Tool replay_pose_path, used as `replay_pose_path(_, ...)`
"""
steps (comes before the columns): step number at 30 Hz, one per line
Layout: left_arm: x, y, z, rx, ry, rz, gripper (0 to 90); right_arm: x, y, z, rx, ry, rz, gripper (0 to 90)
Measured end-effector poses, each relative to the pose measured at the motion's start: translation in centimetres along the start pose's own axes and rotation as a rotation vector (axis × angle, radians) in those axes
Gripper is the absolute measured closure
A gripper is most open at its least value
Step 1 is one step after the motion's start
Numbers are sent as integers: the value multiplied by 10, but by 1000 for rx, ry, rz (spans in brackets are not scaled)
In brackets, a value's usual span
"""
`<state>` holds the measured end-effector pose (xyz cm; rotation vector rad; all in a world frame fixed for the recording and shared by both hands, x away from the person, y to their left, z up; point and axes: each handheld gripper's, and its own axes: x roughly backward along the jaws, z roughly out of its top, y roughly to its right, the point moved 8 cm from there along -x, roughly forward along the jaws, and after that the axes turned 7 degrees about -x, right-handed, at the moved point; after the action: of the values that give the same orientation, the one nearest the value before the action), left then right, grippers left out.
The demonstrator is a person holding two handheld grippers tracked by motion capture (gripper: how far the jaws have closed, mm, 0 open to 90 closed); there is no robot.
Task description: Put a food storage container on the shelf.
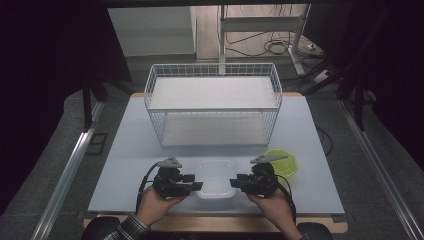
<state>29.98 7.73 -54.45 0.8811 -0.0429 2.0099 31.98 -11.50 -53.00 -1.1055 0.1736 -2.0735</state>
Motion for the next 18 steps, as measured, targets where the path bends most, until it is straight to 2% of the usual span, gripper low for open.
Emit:
replay_pose_path(2,0,0,0,-5,9,9,553,0,1,0,-22,2,11,642)
replay_pose_path(6,1,1,2,-21,29,39,582,1,2,0,-35,5,6,653)
replay_pose_path(18,3,1,6,-19,81,67,704,6,5,4,-31,69,-31,743)
